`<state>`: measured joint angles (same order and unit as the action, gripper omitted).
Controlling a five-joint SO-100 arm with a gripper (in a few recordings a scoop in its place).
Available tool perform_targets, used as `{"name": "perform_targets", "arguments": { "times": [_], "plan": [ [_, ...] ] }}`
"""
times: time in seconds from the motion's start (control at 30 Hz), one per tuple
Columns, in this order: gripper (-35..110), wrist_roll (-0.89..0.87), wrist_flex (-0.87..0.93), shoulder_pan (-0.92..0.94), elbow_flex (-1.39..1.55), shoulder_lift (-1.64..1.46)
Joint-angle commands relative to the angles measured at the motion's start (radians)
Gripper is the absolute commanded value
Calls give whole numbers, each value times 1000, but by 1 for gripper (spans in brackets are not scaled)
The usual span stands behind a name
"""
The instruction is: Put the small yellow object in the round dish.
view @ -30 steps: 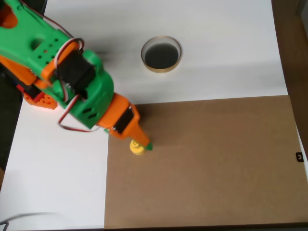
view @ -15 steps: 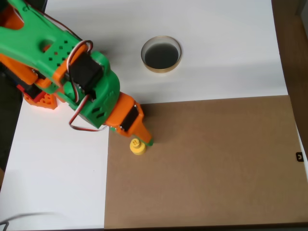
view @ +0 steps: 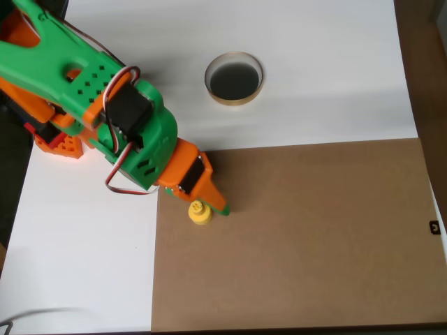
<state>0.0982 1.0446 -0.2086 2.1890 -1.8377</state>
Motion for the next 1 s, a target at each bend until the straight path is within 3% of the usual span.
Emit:
{"name": "perform_targets", "arguments": {
  "times": [0.0, 0.97],
  "plan": [
    [26, 17, -11, -2, 9, -3],
    [12, 14, -49, 38, -38, 54]
  ]
}}
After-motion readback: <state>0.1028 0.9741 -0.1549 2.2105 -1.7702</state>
